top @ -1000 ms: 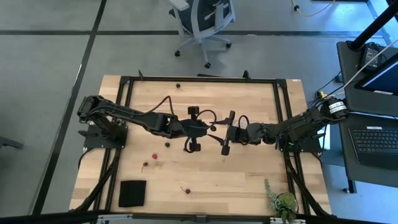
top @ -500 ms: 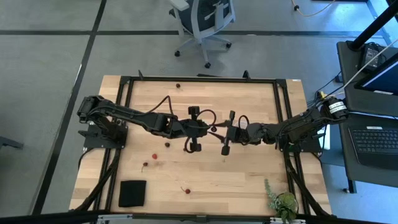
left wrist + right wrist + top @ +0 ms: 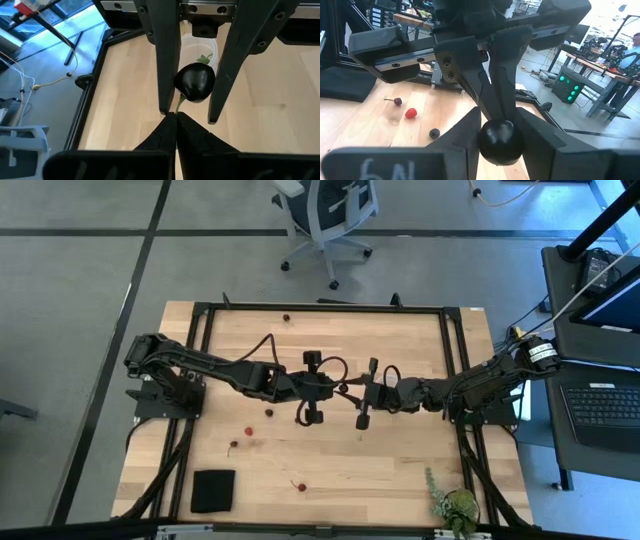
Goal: Pick and placing Produce into tupperware
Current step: Put the black cherry into the transparent bucket
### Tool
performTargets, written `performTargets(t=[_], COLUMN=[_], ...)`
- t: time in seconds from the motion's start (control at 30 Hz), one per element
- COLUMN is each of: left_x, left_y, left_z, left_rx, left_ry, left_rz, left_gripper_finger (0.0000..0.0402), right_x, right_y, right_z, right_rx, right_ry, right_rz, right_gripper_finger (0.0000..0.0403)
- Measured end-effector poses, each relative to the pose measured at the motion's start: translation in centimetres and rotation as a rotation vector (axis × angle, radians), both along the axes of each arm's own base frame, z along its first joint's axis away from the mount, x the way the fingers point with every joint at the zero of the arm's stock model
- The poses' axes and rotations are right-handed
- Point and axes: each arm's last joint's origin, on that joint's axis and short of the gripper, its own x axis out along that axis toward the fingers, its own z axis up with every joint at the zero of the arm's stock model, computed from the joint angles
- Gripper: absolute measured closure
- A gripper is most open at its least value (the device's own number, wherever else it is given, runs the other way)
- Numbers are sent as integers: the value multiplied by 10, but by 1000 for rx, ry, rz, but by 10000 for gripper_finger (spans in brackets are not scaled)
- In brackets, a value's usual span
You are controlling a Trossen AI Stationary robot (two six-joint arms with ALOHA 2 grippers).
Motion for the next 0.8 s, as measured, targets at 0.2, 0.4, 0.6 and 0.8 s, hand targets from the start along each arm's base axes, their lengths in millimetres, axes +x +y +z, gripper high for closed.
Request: performTargets(t=[0.2,0.4,0.6,0.8], left_x=[0,-6,-22,-32], left_y=[0,1,7,11], left_z=[0,-8,-22,-28], left_rx=[0,-25,-117,-151], left_ry=[2,86,239,326], left_rz=[11,43,183,266], left_gripper_finger=[373,292,251,245], right_x=[-1,-3,-10,-35], right_y=[-1,-5,-9,-14], right_z=[-3,-11,-21,-17], right_rx=[-14,-50,-17,210], right_ry=[35,116,231,304], right_rz=[-58,-188,-267,-343], right_gripper_finger=[295,295,295,291])
